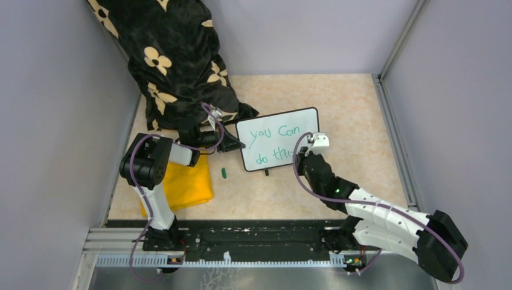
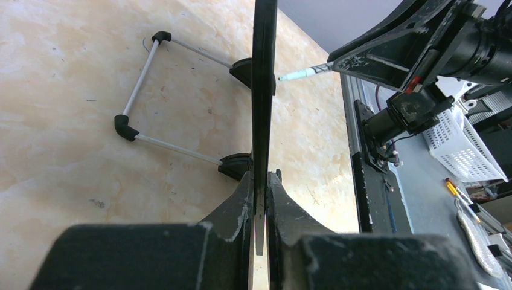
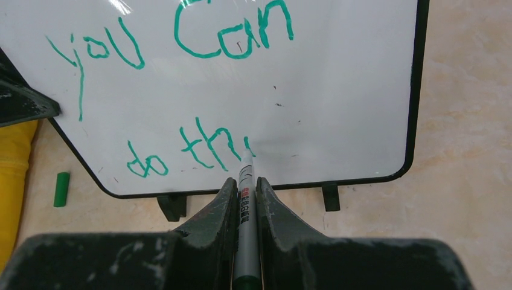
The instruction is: Write a sentence on the whiteboard
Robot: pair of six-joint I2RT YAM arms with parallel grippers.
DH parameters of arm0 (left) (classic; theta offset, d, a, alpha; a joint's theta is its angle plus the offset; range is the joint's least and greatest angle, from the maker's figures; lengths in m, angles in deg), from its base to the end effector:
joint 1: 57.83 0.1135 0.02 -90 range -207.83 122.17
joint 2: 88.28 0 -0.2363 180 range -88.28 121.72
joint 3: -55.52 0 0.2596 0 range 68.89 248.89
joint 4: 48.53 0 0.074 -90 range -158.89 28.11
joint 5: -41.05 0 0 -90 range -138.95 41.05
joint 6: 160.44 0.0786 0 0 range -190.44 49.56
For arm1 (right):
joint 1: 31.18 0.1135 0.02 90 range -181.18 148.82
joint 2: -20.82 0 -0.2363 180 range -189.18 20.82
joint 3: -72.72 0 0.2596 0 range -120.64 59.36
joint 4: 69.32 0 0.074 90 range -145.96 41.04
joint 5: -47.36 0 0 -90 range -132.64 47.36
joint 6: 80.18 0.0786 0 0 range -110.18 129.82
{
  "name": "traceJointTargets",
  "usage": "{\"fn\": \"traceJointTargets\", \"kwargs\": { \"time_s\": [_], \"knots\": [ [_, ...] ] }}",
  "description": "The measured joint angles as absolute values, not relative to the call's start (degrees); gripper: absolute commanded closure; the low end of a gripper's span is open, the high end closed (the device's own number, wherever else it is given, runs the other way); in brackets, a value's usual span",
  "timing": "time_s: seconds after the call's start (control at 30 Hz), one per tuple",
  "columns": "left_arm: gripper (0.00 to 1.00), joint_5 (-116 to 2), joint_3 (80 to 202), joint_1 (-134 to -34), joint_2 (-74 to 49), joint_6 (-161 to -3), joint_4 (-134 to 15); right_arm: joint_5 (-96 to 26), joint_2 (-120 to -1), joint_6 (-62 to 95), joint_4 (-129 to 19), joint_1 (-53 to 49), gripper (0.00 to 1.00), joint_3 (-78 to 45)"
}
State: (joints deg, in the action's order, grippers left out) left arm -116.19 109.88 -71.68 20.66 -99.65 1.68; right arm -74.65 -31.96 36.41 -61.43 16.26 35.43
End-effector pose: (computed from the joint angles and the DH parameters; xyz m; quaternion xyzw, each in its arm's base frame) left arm 0.3237 -0.1545 0.1175 0.2913 0.6557 -0.5855 0.3774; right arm 0.2041 0.1606 0.1765 0.0036 0.8175 0.1338 0.5602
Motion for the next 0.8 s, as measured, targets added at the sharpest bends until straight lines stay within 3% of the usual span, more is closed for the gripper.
{"fn": "traceJointTargets", "kwargs": {
  "time_s": [0.8],
  "knots": [
    [1.0, -116.43, 110.12, -71.68, 20.66, -99.26, 1.09, -75.98, -34.01, 34.85, -65.28, 16.26, 1.0, 33.29]
  ]
}}
